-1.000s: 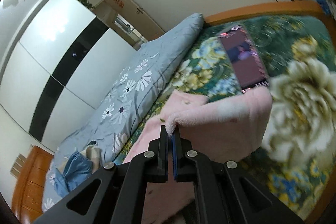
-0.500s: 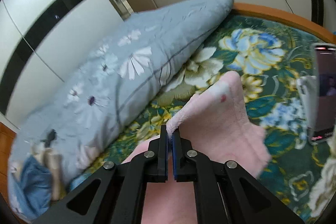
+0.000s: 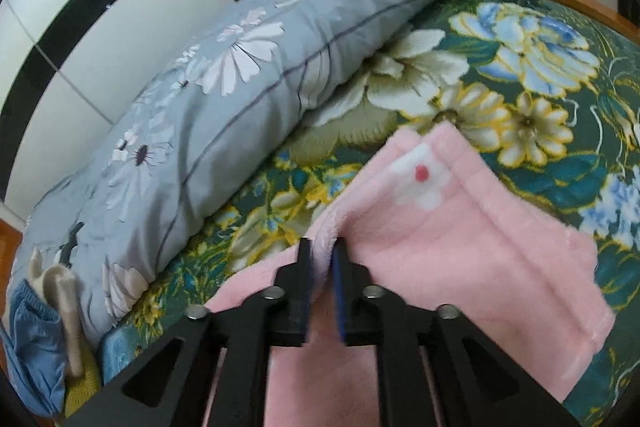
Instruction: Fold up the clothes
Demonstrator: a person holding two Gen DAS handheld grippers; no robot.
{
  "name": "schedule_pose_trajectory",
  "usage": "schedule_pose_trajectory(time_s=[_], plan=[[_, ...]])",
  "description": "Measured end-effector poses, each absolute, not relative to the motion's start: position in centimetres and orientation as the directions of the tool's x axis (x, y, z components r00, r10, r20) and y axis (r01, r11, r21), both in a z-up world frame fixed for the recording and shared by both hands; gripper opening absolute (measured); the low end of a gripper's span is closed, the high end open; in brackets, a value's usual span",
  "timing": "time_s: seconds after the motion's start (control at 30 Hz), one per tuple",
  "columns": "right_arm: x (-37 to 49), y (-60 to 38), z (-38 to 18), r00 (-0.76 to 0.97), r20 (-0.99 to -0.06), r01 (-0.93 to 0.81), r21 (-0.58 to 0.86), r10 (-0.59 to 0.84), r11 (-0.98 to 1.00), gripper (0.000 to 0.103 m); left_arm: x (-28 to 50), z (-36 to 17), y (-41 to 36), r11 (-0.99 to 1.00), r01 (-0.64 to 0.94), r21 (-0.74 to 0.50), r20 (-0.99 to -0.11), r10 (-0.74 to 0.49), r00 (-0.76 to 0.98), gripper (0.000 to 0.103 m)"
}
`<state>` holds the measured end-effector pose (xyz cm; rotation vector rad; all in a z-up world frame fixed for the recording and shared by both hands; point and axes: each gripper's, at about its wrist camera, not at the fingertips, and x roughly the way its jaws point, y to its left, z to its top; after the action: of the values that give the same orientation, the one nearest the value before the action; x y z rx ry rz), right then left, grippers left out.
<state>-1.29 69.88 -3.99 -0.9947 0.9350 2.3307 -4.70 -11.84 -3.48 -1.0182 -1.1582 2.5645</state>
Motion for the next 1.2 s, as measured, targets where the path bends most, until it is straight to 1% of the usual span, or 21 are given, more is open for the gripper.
schedule_pose_trajectory(time_s=[0.03,0.07,0.1,0.23,0.37,0.5,0.63,0.73,0.8,0.9,1.03,1.2], plan=[[-1.0,69.9,-3.5,-0.659,-0.742,-0.600,0.421,0.122,-0.681,0.037,-4.1,-2.9,-11.7,-0.710,0.124,-0.693,-0.524,0.377,-0.764,0.069],[-0.6,70.0,-2.9,-0.670,-0.732,-0.591,0.428,0.121,-0.683,0.041,-3.5,-2.5,-11.7,-0.724,0.117,-0.680,-0.525,0.369,-0.767,0.069],[-0.2,70.0,-2.3,-0.681,-0.722,-0.583,0.435,0.121,-0.686,0.041,-2.8,-2.1,-11.7,-0.736,0.112,-0.668,-0.526,0.361,-0.770,0.069],[3.1,70.0,-0.3,-0.714,-0.685,-0.574,0.452,0.147,-0.683,0.043,0.2,-1.4,-12.7,-0.758,0.135,-0.639,-0.537,0.313,-0.784,0.070],[8.8,70.6,-0.9,-0.706,-0.686,-0.612,0.466,0.176,-0.639,0.046,3.4,-2.7,-15.2,-0.722,0.227,-0.654,-0.560,0.261,-0.786,0.070],[13.7,71.2,-3.2,-0.692,-0.706,-0.646,0.509,0.154,-0.569,0.046,5.4,-5.3,-16.8,-0.638,0.314,-0.703,-0.580,0.258,-0.773,0.070],[16.9,71.6,-5.4,-0.715,-0.689,-0.649,0.592,0.118,-0.478,0.048,5.9,-7.5,-16.8,-0.580,0.333,-0.743,-0.580,0.310,-0.753,0.070],[17.8,72.0,-7.0,-0.732,-0.675,-0.644,0.640,0.095,-0.420,0.048,5.1,-9.2,-15.5,-0.529,0.319,-0.786,-0.560,0.392,-0.730,0.070],[18.1,72.1,-7.6,-0.752,-0.653,-0.630,0.671,0.090,-0.391,0.048,4.9,-9.5,-14.2,-0.545,0.298,-0.783,-0.559,0.408,-0.722,0.070],[18.0,72.3,-8.1,-0.779,-0.620,-0.604,0.705,0.090,-0.371,0.052,4.5,-9.3,-12.8,-0.575,0.277,-0.770,-0.557,0.395,-0.731,0.071],[16.5,72.5,-8.2,-0.794,-0.602,-0.583,0.716,0.083,-0.385,0.052,3.5,-9.3,-11.7,-0.594,0.263,-0.760,-0.554,0.381,-0.741,0.073],[13.8,72.8,-8.5,-0.810,-0.580,-0.562,0.722,0.090,-0.403,0.052,2.5,-9.2,-11.8,-0.589,0.227,-0.775,-0.505,0.362,-0.783,0.072]])
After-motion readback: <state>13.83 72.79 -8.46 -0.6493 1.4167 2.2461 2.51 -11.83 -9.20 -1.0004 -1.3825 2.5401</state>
